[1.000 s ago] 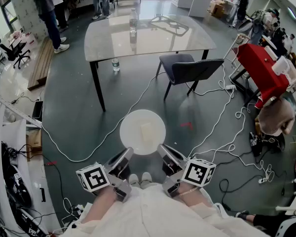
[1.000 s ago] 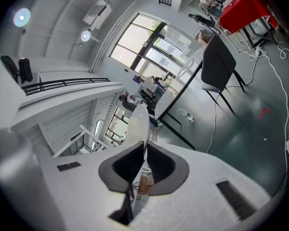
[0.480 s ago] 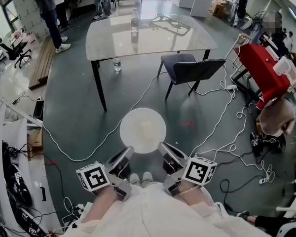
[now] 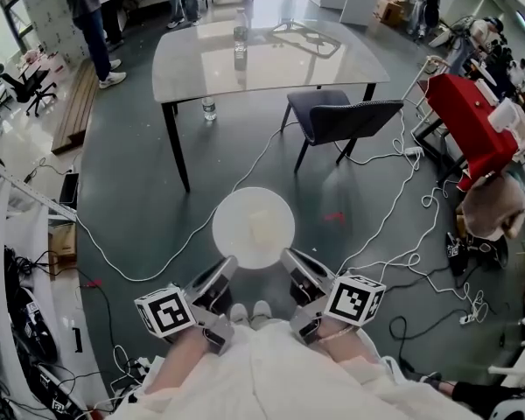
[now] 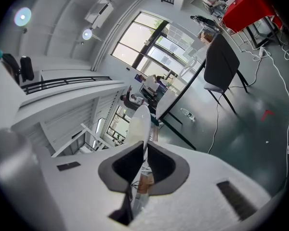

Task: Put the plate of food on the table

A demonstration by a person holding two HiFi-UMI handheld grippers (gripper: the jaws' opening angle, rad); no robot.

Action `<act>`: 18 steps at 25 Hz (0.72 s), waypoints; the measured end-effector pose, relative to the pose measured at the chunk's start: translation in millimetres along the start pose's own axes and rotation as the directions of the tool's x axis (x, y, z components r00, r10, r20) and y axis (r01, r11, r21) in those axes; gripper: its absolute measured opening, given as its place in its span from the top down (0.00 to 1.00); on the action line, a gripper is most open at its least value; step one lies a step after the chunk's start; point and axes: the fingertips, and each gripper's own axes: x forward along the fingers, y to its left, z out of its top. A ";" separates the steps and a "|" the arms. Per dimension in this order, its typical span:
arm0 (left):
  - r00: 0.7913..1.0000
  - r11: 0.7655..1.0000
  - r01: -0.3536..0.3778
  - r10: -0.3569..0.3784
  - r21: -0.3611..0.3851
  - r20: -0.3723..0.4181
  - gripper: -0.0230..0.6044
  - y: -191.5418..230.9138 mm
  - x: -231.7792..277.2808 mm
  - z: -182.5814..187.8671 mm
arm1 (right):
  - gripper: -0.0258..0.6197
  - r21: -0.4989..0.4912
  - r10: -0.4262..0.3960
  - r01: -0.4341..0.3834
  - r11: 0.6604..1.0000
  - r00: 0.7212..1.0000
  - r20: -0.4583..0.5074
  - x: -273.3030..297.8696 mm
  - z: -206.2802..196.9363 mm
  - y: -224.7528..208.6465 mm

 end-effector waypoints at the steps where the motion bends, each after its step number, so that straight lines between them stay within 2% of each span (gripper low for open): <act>1: 1.000 1.000 0.000 0.000 0.000 0.000 0.92 0.3 0.7 -0.5 | 0.93 0.006 0.000 0.000 1.000 1.000 0.000 -0.4 -0.3 -1.5; 7: 1.000 1.000 -0.009 0.009 -0.002 -0.002 0.92 1.7 10.7 -4.7 | 0.93 0.046 0.002 -0.002 0.999 1.000 -0.001 -3.1 2.7 -13.1; 10: 1.000 0.999 0.021 -0.021 -0.029 0.009 0.92 -3.6 20.9 -6.9 | 0.93 0.061 0.003 -0.003 0.998 1.000 -0.010 -4.6 7.1 -19.8; 13: 1.000 1.000 -0.021 0.021 -0.016 0.006 0.91 -1.1 25.9 -9.1 | 0.93 0.054 -0.013 0.015 0.998 0.999 -0.031 -7.8 9.5 -30.2; 16: 1.000 0.999 -0.004 0.004 -0.038 0.018 0.92 -4.8 34.1 -17.8 | 0.93 0.054 -0.007 0.009 0.998 0.999 -0.034 -12.0 13.8 -35.1; 18: 0.999 0.999 -0.025 0.026 -0.042 0.020 0.91 -2.0 36.6 -23.4 | 0.93 0.076 0.002 0.001 0.997 0.999 -0.043 -14.5 13.8 -39.1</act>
